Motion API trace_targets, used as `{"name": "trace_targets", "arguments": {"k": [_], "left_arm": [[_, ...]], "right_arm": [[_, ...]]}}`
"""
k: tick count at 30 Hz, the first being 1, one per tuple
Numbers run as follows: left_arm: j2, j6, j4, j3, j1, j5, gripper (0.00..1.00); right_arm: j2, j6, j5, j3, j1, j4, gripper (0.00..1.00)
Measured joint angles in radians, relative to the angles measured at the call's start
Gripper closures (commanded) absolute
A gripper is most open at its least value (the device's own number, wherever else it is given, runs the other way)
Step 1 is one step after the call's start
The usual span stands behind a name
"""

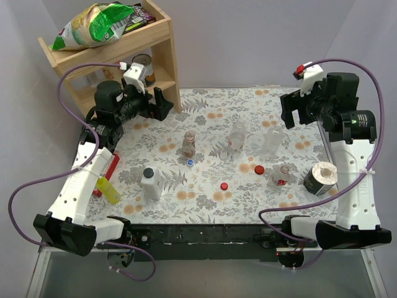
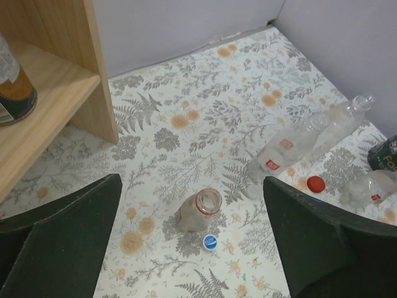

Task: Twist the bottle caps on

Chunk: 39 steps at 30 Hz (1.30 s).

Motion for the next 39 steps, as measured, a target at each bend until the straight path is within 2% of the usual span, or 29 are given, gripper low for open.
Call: {"name": "trace_targets", "arguments": {"k": [3,5,11,15,25,39], "left_arm": [[0.006,0.010,-0.027,-0.013,0.000,0.016,0.02],[0.005,0.011,-0.036,-0.022,0.000,0.038,0.02],[0.005,0.010,-0.044,-0.040,0.000,0.133,0.02],[0.005,0.007,-0.041,-0.055,0.000,0.164,0.02],[-0.036,-0.011,-0.042,-0.114,0.000,0.179,0.02],[-0.040,-0.011,-0.042,-0.116,0.000,0.184,0.02]], "right_arm": [[0.005,-0.113,-0.080,0.000,0.000,-0.116,0.02],[-0.014,-0.202,-0.121,-0.044,-0.001,-0.187,0.12],[-0.173,-0.387,-0.117,-0.385,0.003,-0.306,0.21],[-0.200,-0.456,-0.114,-0.494,0.003,-0.343,0.29],[-0.139,-0.485,-0.114,-0.558,0.003,-0.266,0.34],[-0.100,-0.486,-0.083,-0.622,0.003,-0.133,0.45]]}}
